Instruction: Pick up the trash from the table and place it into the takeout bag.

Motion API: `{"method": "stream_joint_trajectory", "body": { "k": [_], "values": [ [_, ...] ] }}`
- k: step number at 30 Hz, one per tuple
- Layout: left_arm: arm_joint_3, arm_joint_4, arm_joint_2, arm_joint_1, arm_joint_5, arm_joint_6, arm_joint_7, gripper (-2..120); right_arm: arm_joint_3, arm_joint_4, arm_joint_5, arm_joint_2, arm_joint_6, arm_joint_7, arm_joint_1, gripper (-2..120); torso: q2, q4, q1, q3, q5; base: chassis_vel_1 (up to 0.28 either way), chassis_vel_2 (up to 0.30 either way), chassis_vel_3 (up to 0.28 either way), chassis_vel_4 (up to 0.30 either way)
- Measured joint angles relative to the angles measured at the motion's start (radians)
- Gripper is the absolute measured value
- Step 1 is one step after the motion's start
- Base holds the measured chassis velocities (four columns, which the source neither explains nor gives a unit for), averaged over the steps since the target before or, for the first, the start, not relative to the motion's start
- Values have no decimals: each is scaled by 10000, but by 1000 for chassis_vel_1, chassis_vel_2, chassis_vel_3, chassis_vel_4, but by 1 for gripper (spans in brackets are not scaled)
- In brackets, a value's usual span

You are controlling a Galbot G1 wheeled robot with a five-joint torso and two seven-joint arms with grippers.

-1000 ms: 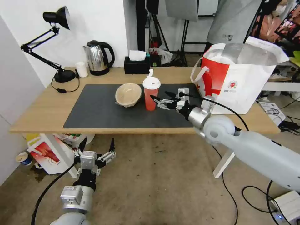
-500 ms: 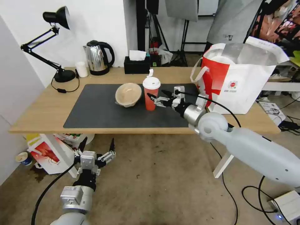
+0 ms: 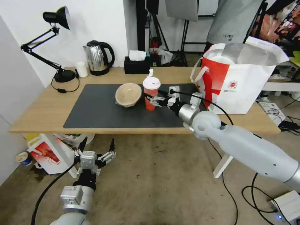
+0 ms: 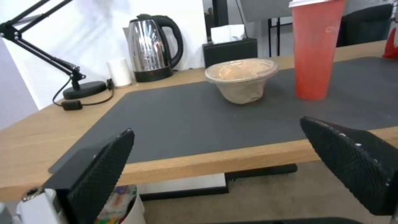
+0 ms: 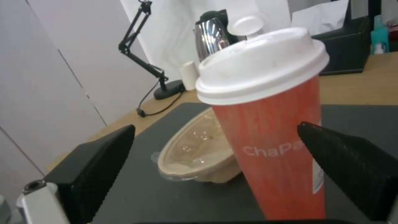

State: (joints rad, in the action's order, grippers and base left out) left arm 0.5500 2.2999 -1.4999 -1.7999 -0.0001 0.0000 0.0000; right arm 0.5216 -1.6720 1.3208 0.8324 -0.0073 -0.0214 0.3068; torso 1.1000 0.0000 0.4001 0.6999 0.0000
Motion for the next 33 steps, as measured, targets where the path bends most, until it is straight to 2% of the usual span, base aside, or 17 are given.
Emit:
{"method": "stream_joint_trajectory", "body": {
  "k": [18, 25, 33],
  "values": [
    [0, 0, 0, 0, 0, 0, 0, 100, -140, 766, -329, 523, 65, 292, 226, 100, 0, 2, -2, 0, 1, 0, 0, 0, 0],
    [0, 0, 0, 0, 0, 0, 0, 100, -286, 423, -338, 202, 71, 145, 381, 100, 0, -2, -2, 0, 0, 0, 0, 0, 0],
    [0, 0, 0, 0, 0, 0, 0, 100, -537, 61, -924, -207, 28, -633, 668, 100, 0, 0, -1, 1, 1, 0, 0, 0, 0]
  ]
}}
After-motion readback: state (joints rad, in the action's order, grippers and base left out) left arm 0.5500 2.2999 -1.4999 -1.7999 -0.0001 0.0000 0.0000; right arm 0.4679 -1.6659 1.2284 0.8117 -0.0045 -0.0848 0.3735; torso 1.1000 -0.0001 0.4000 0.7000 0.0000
